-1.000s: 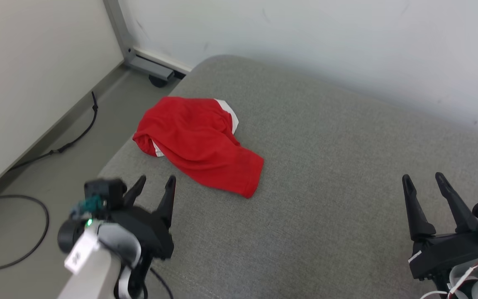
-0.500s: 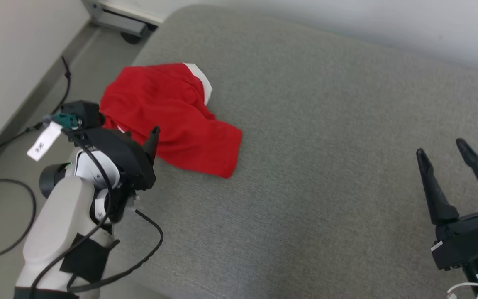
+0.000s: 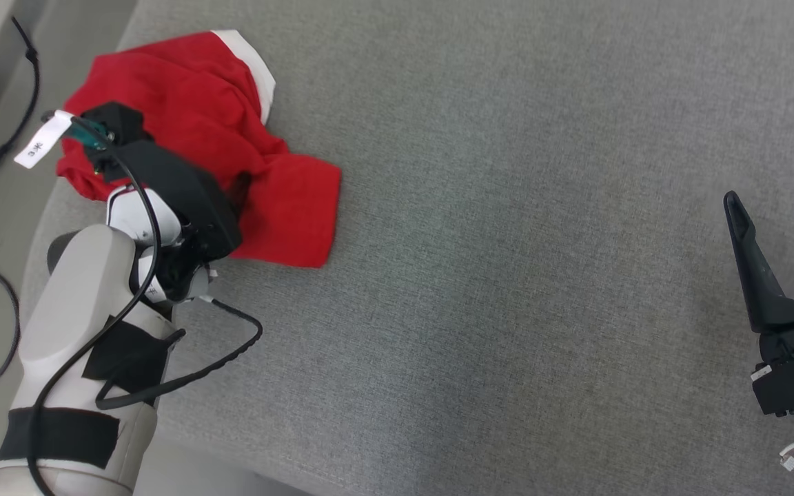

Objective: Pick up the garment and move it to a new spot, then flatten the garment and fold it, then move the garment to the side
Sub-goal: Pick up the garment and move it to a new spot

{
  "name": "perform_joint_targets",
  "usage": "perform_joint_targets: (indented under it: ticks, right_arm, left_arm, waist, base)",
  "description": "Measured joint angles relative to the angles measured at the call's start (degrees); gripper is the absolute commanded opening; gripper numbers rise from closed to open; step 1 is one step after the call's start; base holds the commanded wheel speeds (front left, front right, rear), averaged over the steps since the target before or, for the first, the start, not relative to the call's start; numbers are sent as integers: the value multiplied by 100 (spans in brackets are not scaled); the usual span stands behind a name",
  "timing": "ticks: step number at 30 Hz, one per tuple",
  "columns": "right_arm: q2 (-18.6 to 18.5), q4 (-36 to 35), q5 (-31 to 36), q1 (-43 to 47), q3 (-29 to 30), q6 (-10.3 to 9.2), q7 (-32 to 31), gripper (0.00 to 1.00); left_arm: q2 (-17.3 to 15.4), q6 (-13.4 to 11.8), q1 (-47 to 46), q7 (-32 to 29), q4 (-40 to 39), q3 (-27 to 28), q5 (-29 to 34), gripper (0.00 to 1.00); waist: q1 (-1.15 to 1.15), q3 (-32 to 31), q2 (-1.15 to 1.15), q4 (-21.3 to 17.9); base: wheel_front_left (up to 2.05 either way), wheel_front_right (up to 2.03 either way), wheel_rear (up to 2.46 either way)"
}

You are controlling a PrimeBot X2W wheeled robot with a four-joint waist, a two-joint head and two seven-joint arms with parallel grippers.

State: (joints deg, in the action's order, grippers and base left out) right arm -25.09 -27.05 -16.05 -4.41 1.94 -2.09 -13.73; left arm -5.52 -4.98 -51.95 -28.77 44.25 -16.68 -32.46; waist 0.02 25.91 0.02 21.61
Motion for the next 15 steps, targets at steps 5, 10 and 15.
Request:
perform_joint_targets:
  ticks: [5, 10, 15]
  right_arm:
    - [-32, -40, -1, -23, 25, 0, -120, 100]
    - [-36, -52, -4, -104, -11, 0, -202, 100]
    - [-33, -34, -8, -103, -14, -4, -243, 100]
  left_arm:
    - [-10, -108, -135, -51, 386, 60, 75, 100]
    - [24, -107, -333, -44, 601, 76, 177, 37]
    - [103, -114, -424, 69, 765, 44, 231, 0]
  waist:
    - [-2, 229, -1, -48]
    - [-2, 273, -1, -24]
    - [-2, 240, 0, 11]
  base:
    - [0, 0, 0]
    - [0, 0, 0]
    - [0, 0, 0]
